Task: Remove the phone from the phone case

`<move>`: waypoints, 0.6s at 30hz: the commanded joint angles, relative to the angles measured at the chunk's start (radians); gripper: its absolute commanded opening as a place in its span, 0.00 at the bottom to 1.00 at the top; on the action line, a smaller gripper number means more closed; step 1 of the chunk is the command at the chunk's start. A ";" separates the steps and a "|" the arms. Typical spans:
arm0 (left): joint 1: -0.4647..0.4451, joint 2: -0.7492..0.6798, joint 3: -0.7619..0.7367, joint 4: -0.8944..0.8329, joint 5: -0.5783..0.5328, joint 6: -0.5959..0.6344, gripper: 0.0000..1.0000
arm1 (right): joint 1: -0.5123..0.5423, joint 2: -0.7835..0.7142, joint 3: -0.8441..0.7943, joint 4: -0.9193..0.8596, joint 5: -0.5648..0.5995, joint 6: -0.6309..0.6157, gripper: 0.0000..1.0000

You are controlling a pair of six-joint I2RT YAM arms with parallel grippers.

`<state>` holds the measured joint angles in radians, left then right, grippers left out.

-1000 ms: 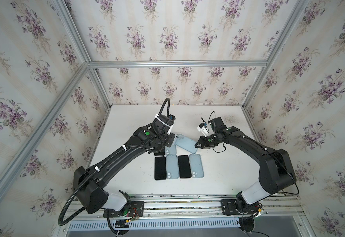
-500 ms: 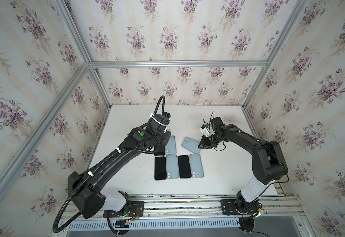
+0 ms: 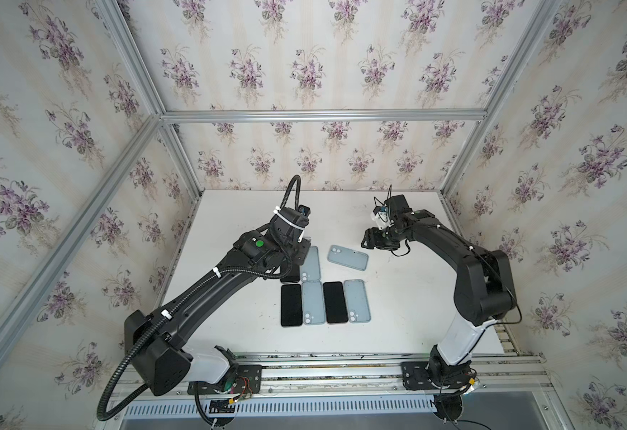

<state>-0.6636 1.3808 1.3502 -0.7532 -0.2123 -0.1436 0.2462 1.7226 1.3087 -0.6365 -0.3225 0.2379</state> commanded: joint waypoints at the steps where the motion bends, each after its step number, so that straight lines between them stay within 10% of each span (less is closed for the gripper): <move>1: 0.010 -0.014 0.000 0.030 0.009 -0.006 0.00 | 0.012 -0.084 -0.128 0.128 -0.091 0.169 0.61; 8: 0.027 -0.019 -0.014 0.049 0.037 -0.010 0.00 | 0.052 -0.175 -0.482 0.517 -0.103 0.633 0.59; 18: 0.044 -0.041 -0.038 0.058 0.047 -0.008 0.00 | 0.053 -0.060 -0.472 0.538 -0.046 0.697 0.51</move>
<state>-0.6220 1.3468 1.3151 -0.7425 -0.1703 -0.1452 0.2985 1.6470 0.8299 -0.1417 -0.3931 0.8860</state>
